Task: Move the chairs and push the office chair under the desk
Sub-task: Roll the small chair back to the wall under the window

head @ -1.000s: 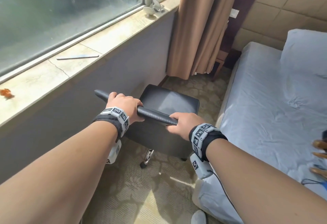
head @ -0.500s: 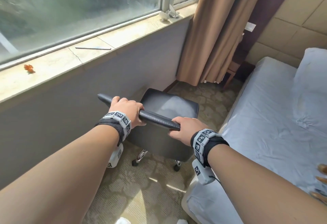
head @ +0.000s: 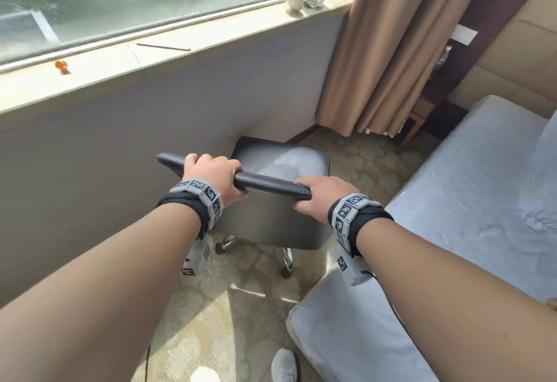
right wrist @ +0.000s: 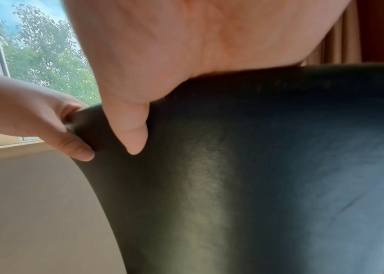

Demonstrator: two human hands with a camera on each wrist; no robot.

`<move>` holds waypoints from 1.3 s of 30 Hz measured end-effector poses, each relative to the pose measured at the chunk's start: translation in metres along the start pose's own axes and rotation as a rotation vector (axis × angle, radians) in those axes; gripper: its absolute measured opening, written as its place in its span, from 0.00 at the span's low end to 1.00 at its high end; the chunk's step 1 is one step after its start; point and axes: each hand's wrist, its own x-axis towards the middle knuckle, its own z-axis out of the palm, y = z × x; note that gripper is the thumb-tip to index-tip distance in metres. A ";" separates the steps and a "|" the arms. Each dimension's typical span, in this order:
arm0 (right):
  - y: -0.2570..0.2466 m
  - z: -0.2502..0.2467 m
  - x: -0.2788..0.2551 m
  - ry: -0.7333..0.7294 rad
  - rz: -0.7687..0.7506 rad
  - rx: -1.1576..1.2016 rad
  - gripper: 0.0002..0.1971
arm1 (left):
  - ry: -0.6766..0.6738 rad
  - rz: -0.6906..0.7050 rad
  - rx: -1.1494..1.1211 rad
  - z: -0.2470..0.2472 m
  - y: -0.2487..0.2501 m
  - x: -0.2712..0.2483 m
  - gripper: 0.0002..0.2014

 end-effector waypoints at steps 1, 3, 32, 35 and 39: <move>0.006 -0.003 0.000 0.009 0.004 -0.020 0.21 | 0.015 -0.001 -0.008 0.001 0.008 -0.002 0.22; 0.016 -0.008 0.003 0.024 0.013 -0.076 0.20 | 0.042 0.004 -0.034 0.002 0.019 -0.003 0.20; -0.077 0.051 -0.095 -0.009 -0.042 -0.299 0.29 | 0.125 0.023 -0.211 0.041 -0.064 -0.131 0.22; -0.071 0.055 -0.103 -0.002 -0.084 -0.307 0.27 | 0.108 -0.004 -0.219 0.040 -0.058 -0.141 0.23; -0.048 0.054 -0.108 0.014 -0.142 -0.316 0.27 | 0.082 -0.032 -0.195 0.033 -0.037 -0.155 0.24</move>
